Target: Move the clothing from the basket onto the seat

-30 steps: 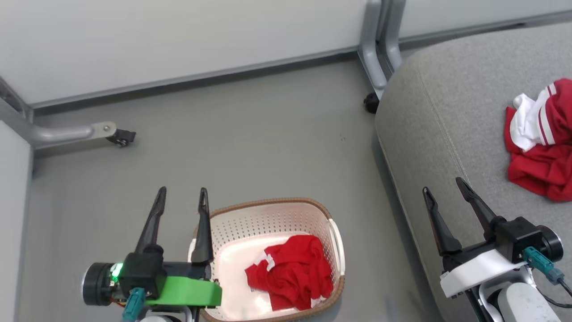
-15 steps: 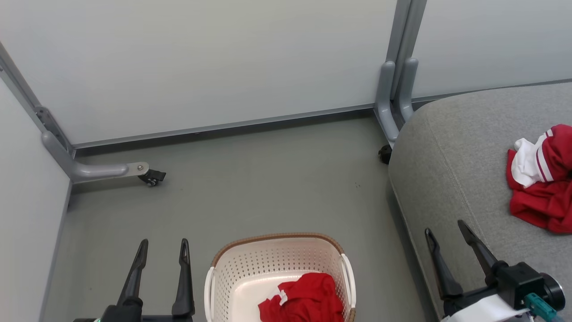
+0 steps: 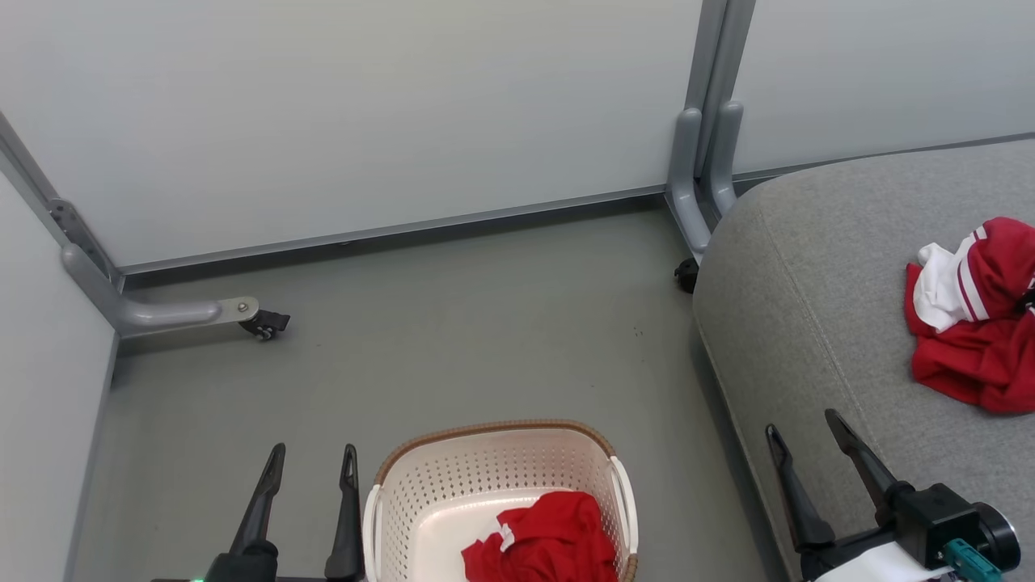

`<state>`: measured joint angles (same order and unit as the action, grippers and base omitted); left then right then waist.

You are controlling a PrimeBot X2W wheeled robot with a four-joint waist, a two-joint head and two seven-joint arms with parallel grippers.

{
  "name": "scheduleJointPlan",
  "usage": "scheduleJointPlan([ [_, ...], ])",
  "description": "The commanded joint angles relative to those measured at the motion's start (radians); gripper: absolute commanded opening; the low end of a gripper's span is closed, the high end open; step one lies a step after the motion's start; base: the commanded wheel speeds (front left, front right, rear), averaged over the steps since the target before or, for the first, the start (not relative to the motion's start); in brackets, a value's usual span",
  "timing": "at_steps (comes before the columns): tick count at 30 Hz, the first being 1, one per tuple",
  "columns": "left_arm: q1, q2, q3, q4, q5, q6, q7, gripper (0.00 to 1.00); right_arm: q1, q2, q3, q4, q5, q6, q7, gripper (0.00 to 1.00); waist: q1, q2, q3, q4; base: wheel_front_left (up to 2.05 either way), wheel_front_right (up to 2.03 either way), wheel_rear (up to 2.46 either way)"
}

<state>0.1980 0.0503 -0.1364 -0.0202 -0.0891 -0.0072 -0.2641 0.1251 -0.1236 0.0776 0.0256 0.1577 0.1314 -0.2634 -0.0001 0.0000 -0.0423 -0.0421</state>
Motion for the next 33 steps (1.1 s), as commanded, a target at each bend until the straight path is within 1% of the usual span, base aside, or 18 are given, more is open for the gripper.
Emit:
scheduleJointPlan([
  [1,-0.014,0.001,-0.004,0.004,-0.002,0.006,0.0,1.0,-0.009,-0.002,0.002,-0.003,-0.004,-0.001,-0.002,1.0,0.0001,0.0,0.001,0.0,0.0,0.0,0.0],
  [9,-0.014,0.001,-0.016,0.008,-0.004,0.006,0.0,1.0,-0.005,-0.004,0.004,-0.005,-0.005,-0.001,-0.002,1.0,0.0001,0.0,0.009,0.002,0.0,0.0,0.0],
  [17,-0.018,0.0,-0.023,0.017,0.027,0.0,0.0,1.0,-0.003,-0.007,0.003,-0.006,-0.005,-0.001,-0.002,1.0,0.0001,0.0,0.024,0.004,0.0,0.0,0.0],
  [23,-0.026,0.0,-0.03,0.022,0.017,-0.015,0.0,1.0,-0.014,-0.009,-0.003,-0.007,-0.009,-0.001,-0.002,1.0,0.0001,0.0,0.057,-0.004,0.0,0.0,0.0],
  [27,-0.046,0.0,-0.035,0.026,0.021,-0.023,0.0,1.0,-0.035,-0.005,-0.012,-0.02,-0.008,-0.001,-0.002,1.0,0.0001,0.0,0.121,-0.012,0.0,0.0,0.0],
  [33,-0.134,0.001,-0.043,0.039,0.043,-0.052,0.0,1.0,-0.119,-0.009,-0.021,-0.043,-0.012,-0.001,-0.002,1.0,0.0001,0.0,0.288,-0.029,0.0,0.0,0.0],
])
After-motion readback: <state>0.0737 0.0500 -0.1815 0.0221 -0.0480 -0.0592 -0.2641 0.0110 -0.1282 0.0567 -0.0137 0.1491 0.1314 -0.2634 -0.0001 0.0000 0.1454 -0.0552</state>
